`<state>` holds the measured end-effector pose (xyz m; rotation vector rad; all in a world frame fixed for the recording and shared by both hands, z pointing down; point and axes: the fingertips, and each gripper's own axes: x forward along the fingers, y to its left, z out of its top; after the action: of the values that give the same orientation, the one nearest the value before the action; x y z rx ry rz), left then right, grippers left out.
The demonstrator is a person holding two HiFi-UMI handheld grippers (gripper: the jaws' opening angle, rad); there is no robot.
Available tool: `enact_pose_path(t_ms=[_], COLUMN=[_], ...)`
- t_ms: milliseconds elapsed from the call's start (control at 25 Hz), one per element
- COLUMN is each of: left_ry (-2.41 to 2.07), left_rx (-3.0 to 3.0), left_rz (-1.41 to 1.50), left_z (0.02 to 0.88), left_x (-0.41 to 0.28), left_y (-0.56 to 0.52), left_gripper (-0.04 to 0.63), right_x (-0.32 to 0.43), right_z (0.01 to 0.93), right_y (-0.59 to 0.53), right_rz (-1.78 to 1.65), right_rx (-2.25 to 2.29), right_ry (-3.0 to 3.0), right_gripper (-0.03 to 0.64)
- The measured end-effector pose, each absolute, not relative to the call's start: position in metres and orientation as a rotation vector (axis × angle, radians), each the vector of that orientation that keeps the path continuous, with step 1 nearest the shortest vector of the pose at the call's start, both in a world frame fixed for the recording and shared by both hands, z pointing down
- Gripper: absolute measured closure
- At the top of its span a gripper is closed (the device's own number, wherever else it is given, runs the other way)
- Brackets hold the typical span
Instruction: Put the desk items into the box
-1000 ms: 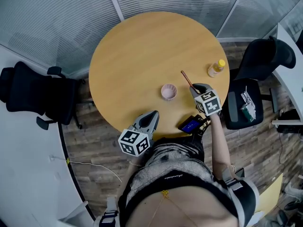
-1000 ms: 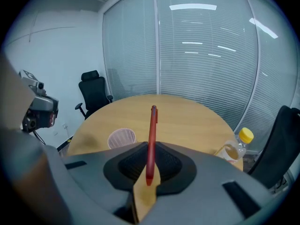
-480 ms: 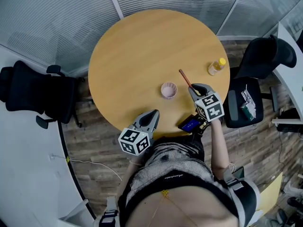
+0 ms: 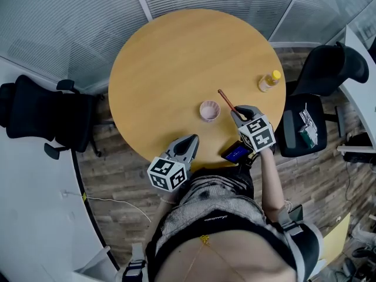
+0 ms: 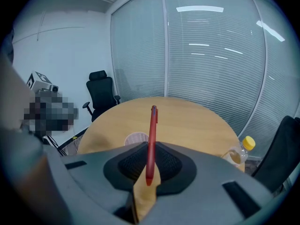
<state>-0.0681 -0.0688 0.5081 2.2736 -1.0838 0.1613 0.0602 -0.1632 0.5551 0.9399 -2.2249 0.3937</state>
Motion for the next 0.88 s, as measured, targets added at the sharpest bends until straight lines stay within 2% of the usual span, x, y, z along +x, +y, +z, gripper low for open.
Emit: enact_pose_path(t_ms=[880], left_ry=[-1.068], left_rx=[2.257], left_rz=[0.159], left_z=[0.512], left_x=[-0.071], left_y=[-0.070], left_gripper=[0.577], right_x=[0.036], right_z=[0.601], right_y=[-0.148], right_rz=[0.410], right_rx=[0.799], right_ry=[-2.122], right_gripper=[0.555])
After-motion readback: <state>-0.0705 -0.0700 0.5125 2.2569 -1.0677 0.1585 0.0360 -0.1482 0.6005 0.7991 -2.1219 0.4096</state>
